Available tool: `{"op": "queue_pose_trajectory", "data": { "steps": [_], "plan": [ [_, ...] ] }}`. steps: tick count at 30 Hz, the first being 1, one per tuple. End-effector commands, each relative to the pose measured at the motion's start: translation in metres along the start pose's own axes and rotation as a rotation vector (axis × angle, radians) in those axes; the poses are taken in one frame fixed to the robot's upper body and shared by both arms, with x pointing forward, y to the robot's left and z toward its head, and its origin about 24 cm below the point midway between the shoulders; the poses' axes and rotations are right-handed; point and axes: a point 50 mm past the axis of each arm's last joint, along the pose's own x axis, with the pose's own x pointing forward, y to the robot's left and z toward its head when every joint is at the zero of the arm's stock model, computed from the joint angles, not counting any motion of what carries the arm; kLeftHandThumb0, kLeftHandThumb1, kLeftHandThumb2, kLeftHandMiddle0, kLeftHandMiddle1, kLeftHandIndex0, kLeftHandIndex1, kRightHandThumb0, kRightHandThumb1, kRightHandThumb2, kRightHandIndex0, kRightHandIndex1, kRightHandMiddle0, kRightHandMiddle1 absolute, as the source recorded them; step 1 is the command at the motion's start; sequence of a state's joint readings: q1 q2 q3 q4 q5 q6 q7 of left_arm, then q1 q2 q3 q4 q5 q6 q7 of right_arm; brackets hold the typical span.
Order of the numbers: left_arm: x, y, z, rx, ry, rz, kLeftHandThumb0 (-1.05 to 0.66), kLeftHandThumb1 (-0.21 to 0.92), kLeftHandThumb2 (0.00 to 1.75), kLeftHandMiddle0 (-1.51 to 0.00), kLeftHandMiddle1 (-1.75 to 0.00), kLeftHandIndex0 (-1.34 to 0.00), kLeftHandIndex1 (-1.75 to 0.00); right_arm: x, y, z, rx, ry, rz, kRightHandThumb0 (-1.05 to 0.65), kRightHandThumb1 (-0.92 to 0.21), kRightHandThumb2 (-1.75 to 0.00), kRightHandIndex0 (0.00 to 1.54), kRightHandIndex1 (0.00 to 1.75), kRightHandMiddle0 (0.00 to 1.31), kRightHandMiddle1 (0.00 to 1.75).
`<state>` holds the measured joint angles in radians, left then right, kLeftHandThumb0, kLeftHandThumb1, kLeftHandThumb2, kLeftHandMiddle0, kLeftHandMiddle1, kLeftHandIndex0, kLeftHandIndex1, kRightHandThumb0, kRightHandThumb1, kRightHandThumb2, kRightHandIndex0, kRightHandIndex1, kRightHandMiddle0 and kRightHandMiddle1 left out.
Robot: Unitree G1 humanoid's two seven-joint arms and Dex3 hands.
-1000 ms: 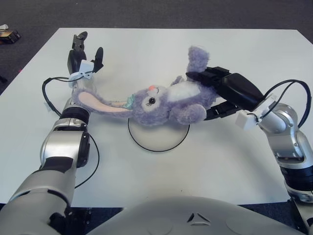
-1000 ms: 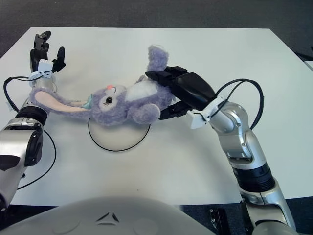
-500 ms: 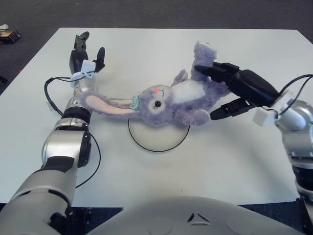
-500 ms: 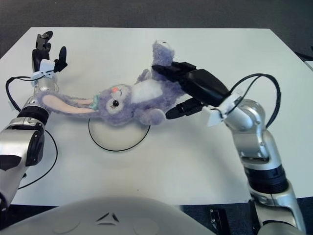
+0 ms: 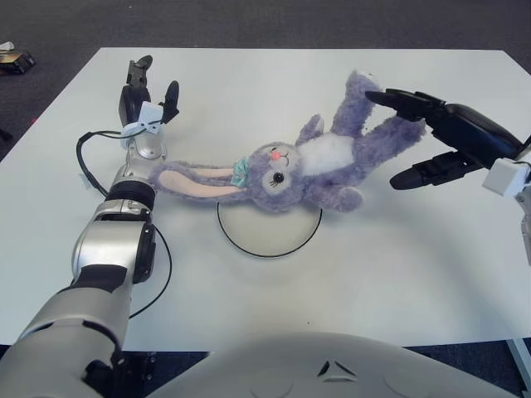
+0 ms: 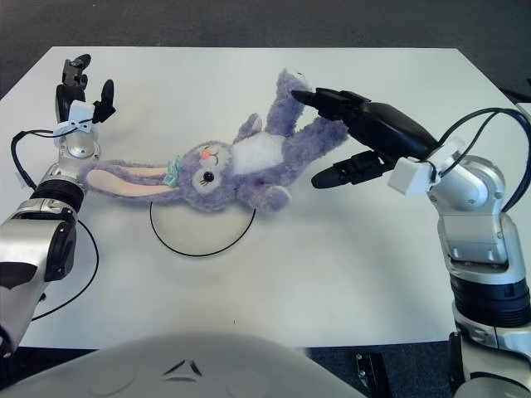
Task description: Put the doll into the plate.
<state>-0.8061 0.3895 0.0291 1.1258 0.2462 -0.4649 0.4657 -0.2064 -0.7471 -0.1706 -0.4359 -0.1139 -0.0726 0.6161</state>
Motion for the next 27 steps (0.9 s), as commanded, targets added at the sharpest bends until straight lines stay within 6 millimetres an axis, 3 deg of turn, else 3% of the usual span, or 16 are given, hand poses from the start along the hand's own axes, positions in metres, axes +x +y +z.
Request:
{"op": "queue_pose_trajectory", "data": {
  "steps": [1, 17, 27],
  "plan": [
    [0.005, 0.000, 0.006, 0.008, -0.012, 0.004, -0.59, 0.92, 0.61, -0.50, -0.01, -0.25, -0.59, 0.001, -0.002, 0.000, 0.010, -0.006, -0.027, -0.96, -0.92, -0.08, 0.03, 0.00, 0.11, 0.01],
    [0.004, -0.004, 0.007, 0.036, -0.016, -0.007, -0.60, 0.92, 0.60, -0.49, 0.00, -0.25, -0.58, 0.007, 0.001, 0.008, 0.145, -0.077, -0.032, -0.98, -0.92, -0.04, 0.02, 0.00, 0.07, 0.00],
    [0.003, -0.007, 0.008, 0.056, -0.019, -0.011, -0.61, 0.92, 0.61, -0.49, 0.00, -0.25, -0.59, 0.009, 0.002, 0.012, 0.132, -0.083, -0.011, -1.01, -0.92, -0.07, 0.03, 0.00, 0.03, 0.00]
  ]
}}
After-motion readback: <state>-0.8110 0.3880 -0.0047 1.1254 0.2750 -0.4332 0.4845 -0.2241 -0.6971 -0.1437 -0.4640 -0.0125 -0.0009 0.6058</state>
